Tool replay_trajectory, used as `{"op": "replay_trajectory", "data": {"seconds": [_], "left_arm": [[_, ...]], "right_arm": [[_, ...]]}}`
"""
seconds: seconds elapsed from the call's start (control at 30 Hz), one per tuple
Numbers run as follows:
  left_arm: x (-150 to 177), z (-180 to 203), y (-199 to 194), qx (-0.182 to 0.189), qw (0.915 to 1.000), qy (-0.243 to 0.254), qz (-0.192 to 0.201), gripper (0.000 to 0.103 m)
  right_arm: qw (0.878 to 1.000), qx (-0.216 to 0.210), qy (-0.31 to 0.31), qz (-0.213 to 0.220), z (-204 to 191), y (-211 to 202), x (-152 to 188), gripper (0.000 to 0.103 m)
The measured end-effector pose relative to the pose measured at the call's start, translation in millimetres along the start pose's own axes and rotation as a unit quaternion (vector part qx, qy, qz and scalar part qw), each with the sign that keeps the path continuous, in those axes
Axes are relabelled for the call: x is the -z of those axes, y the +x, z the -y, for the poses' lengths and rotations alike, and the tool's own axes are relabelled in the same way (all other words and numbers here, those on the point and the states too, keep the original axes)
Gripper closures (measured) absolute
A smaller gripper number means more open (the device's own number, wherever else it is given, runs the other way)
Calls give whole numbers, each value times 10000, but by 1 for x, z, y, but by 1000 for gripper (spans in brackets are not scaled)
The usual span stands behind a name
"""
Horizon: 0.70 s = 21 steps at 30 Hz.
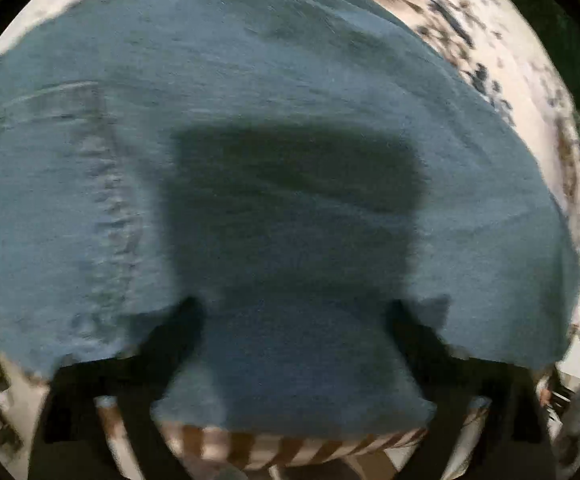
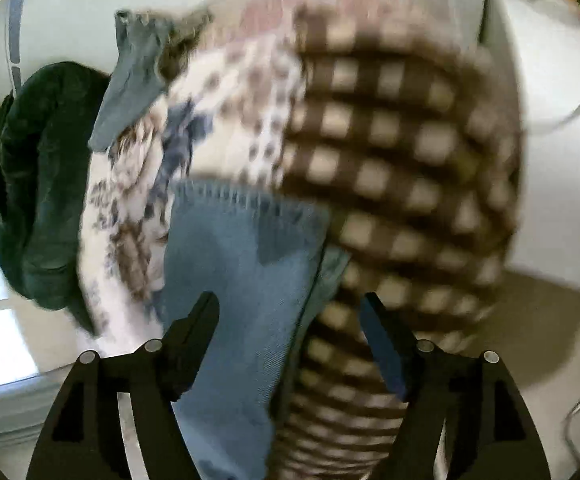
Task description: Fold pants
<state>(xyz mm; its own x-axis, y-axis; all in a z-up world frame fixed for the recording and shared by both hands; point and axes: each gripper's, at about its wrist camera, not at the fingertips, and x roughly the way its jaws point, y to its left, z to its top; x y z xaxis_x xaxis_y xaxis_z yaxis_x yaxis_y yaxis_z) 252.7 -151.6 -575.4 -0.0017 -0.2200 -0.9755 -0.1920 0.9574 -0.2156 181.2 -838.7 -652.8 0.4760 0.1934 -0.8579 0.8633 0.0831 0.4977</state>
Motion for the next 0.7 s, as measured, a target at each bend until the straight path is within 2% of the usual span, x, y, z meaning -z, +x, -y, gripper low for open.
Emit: {"op": "replay_trajectory", "data": {"seconds": [0.1,0.13,0.2,0.23,0.3,0.37,0.43,0.47,0.5,0.53,0.57,0.63,0.7], "left_arm": [[2,3,5,-158,9998,75,-50,0],[2,6,7,-199,9997,90,-62,0],[4,11,9,-274,9996,90,-83,0],[-2,6,10,-277,9995,88,-97,0],[-7,11,15,-259,9996,60,-134,0],[-17,10,17,-248,9996,35,-143,0],[-24,1,14,-273,9995,35,-119,0],[-23,2,16,-315,9995,39,-81,0],[-25,2,16,-359,9993,35,-50,0],[-31,4,22,-409,9992,27,-18,0],[-30,7,23,-481,9988,16,35,0],[-24,14,27,-570,9983,-18,122,0],[-20,21,29,-686,9975,-81,168,0]], "right_arm": [[9988,-377,100,-282,4,32,1,28],[9986,-429,196,-228,5,41,0,30],[9980,-520,327,117,4,44,-2,82],[9983,-453,321,147,1,45,-4,92],[9973,-571,27,458,-19,31,-5,93],[9940,-630,-540,718,-41,17,0,93],[9928,-308,-946,664,-50,23,0,89],[9940,-132,-966,500,-46,34,-4,74],[9967,87,-783,192,-34,51,-12,63],[9984,36,-566,-28,-23,62,-16,59],[9988,-316,-350,-105,-12,69,-19,49],[9951,-981,-67,-72,-2,75,-26,36],[9923,-1238,33,28,-2,81,-28,34]]}}
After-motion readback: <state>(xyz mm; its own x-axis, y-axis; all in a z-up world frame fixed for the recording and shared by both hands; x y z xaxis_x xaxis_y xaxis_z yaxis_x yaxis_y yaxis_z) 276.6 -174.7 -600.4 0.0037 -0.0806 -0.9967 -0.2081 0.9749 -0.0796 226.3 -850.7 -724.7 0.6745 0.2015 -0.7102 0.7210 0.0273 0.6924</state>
